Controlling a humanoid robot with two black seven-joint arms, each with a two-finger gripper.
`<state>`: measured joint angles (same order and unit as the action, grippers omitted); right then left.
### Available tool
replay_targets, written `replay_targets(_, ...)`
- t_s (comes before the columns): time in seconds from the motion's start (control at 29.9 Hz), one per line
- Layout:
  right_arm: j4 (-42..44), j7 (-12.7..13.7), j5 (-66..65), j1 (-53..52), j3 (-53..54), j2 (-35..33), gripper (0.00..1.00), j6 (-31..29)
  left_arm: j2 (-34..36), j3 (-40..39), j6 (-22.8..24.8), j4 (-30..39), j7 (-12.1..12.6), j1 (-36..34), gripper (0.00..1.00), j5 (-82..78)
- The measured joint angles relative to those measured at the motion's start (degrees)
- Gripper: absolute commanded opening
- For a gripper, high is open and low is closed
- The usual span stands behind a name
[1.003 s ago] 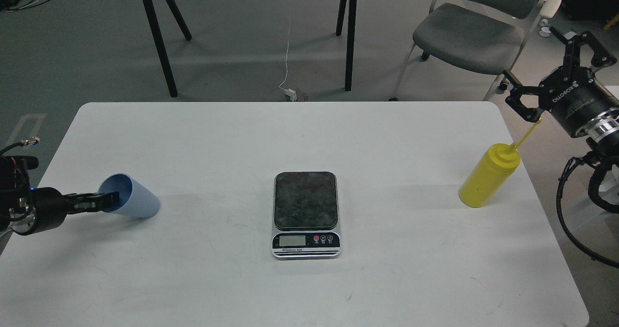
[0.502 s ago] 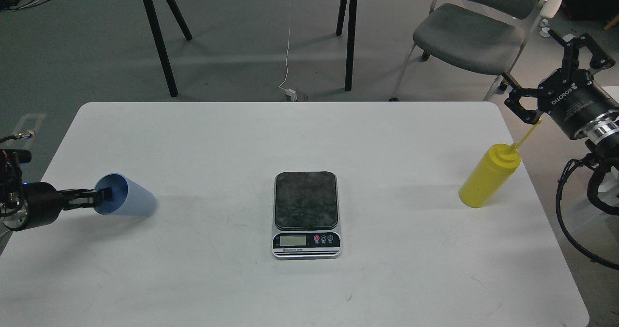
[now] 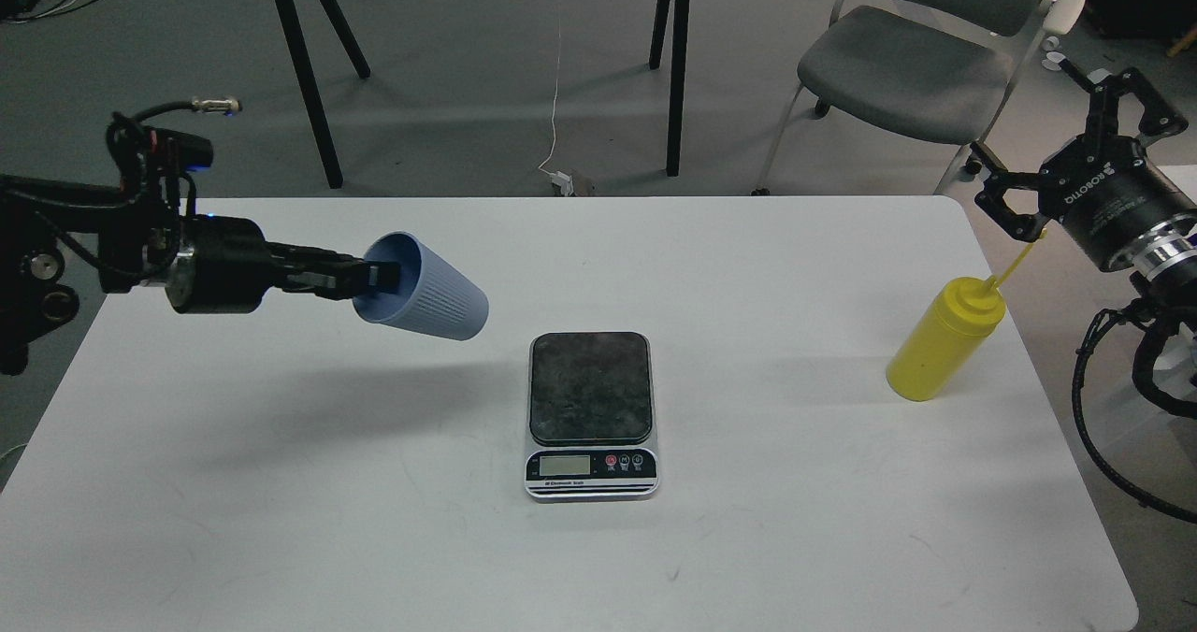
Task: Pour seasoning into cup on scale with both arms
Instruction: 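Lift the cup with the left gripper and carry it over the scale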
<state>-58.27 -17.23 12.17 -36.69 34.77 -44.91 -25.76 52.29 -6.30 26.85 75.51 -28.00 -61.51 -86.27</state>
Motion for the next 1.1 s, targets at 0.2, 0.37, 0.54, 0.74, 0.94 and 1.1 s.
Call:
replay_targets(0.2,0.22,0.0,0.02,-0.06,0.3,-0.08,0.99,0.01,-9.09,0.08,1.13,0.26,0.0,-1.44,0.03,-7.66)
replay_targets(0.37,0.21,-0.05,0.02,0.11,0.36,-0.09,0.99,0.03,-15.93,0.26,1.15,-3.9,0.0,-3.76,0.04,-9.46)
replay_targets(0.54,0.3,-0.08,0.02,0.14,0.4,-0.09,0.99,0.04,-21.17,0.29,1.15,-9.31,0.0,-5.18,0.05,-9.62)
replay_targets(0.74,0.41,-0.1,0.05,0.43,0.39,-0.09,0.99,0.03,-26.27,3.23,1.15,-13.55,0.0,-5.52,0.05,-10.9)
replay_targets(0.94,0.54,-0.16,0.05,0.49,0.33,-0.03,0.99,0.0,-29.37,4.73,1.15,-18.14,0.0,-5.1,0.05,-13.03)
replay_targets(1.1,0.47,-0.31,0.04,0.56,0.3,-0.01,0.99,-0.01,-30.66,4.8,1.15,-21.54,0.0,-4.82,0.06,-13.25)
